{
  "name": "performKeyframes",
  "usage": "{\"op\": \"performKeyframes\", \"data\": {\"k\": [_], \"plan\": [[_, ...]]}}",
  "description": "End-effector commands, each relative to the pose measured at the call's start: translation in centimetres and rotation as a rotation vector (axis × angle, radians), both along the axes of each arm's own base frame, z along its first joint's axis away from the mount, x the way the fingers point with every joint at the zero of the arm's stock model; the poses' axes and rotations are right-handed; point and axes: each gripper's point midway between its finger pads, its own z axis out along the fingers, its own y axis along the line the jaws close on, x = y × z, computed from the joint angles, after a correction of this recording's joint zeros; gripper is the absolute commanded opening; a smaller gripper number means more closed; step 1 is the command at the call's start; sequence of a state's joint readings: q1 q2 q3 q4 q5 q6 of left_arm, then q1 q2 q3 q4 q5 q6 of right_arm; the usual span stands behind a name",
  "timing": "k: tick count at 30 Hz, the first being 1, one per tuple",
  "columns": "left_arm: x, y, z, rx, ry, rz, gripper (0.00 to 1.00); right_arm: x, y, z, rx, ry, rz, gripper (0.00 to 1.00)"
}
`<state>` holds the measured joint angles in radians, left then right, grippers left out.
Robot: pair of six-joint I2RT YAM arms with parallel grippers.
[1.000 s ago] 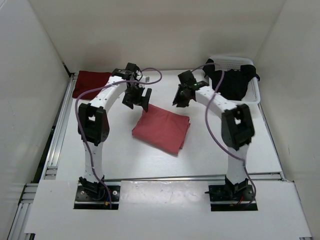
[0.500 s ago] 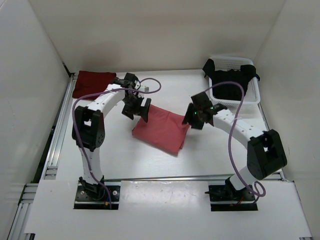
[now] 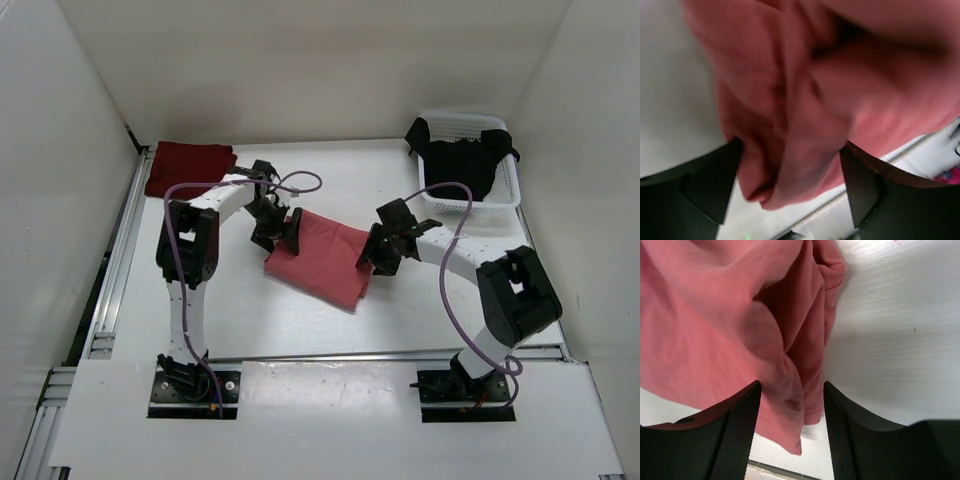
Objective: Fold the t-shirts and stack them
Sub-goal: Fold the long partially folded tshirt into a neat square, then put the neatly folded tshirt into the corner of the board with the left arm
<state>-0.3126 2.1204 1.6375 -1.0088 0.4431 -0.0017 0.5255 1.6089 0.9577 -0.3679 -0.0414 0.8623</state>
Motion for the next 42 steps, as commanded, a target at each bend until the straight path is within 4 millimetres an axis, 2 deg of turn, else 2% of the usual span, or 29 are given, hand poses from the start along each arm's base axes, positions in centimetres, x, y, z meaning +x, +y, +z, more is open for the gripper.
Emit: {"op": "performKeyframes", "data": {"k": [1, 2, 5, 9, 11, 13, 14, 20, 22, 23, 24, 27, 28, 29, 30, 32, 33, 34, 36, 38, 39, 40, 42], "plan": [[-0.7, -0.9, -1.3, -0.053, 0.091, -0.006, 0.89, 0.9, 0.9, 0.4, 0.026, -0.011, -0.002, 0.57], [-0.8, -1.1, -1.2, -0.063, 0.094, -0.007, 0.82, 1.1, 1.0, 0.2, 0.025, -0.008, -0.002, 0.57], [-1.5, -1.7, -1.5, -0.086, 0.125, -0.017, 0.75, 1.3, 1.1, 0.2, 0.024, -0.008, -0.002, 0.56], [-2.8, -2.7, -2.0, -0.095, 0.176, -0.041, 0.57, 1.4, 1.0, 0.2, 0.018, -0.012, -0.006, 0.56], [-3.7, -2.8, -2.4, -0.111, 0.231, -0.038, 0.38, 1.6, 0.9, 0.7, 0.015, -0.024, -0.011, 0.56], [-3.4, -3.1, -2.1, -0.123, 0.224, -0.039, 0.14, 1.4, 0.5, 0.7, 0.0, -0.019, -0.017, 0.56], [-3.4, -3.1, -2.1, -0.123, 0.224, -0.039, 0.1, 1.4, 0.6, 1.1, 0.005, -0.028, -0.017, 0.56], [-0.8, -1.5, 1.5, -0.131, 0.115, 0.004, 0.1, 1.2, -1.0, 2.7, -0.043, -0.065, -0.05, 0.56], [0.7, 0.1, 2.0, -0.049, 0.023, 0.021, 0.1, 1.4, -1.8, 3.3, -0.075, -0.095, -0.064, 0.56], [1.8, 0.9, 3.3, -0.025, -0.045, 0.036, 0.1, 1.4, -2.1, 4.0, -0.078, -0.116, -0.073, 0.56], [2.8, 2.4, 3.1, 0.068, -0.102, 0.053, 0.1, 1.3, -2.4, 4.3, -0.088, -0.122, -0.08, 0.56], [6.9, 5.2, 5.0, 0.192, -0.276, 0.117, 0.1, 1.6, -3.2, 5.7, -0.118, -0.161, -0.097, 0.56], [8.0, 6.9, 5.5, 0.267, -0.32, 0.151, 0.1, 1.6, -3.5, 5.9, -0.13, -0.169, -0.094, 0.56], [9.9, 7.6, 7.2, 0.282, -0.391, 0.183, 0.1, 1.9, -3.3, 6.5, -0.122, -0.182, -0.095, 0.56], [10.9, 8.7, 7.1, 0.352, -0.416, 0.205, 0.1, 2.0, -3.5, 6.7, -0.137, -0.189, -0.087, 0.56], [13.2, 9.8, 8.7, 0.417, -0.492, 0.245, 0.1, 2.3, -4.0, 6.9, -0.152, -0.195, -0.095, 0.56], [14.0, 10.4, 8.4, 0.457, -0.502, 0.258, 0.1, 2.3, -4.0, 6.9, -0.152, -0.195, -0.095, 0.56], [15.2, 11.9, 9.1, 0.519, -0.548, 0.301, 0.1, 2.1, -4.1, 6.8, -0.157, -0.187, -0.094, 0.56], [17.2, 12.9, 10.7, 0.549, -0.619, 0.351, 0.1, 2.1, -4.1, 6.8, -0.157, -0.187, -0.094, 0.56], [18.8, 14.2, 11.2, 0.593, -0.665, 0.398, 0.1, 2.1, -4.2, 6.8, -0.161, -0.189, -0.086, 0.56], [20.1, 14.8, 12.7, 0.599, -0.713, 0.435, 0.1, 2.1, -4.2, 6.5, -0.166, -0.182, -0.085, 0.56], [20.5, 15.3, 12.2, 0.635, -0.715, 0.447, 0.1, 2.1, -4.2, 6.5, -0.166, -0.181, -0.085, 0.56], [21.3, 16.1, 13.0, 0.64, -0.743, 0.478, 0.1, 2.1, -4.2, 6.5, -0.166, -0.181, -0.085, 0.56]]}}
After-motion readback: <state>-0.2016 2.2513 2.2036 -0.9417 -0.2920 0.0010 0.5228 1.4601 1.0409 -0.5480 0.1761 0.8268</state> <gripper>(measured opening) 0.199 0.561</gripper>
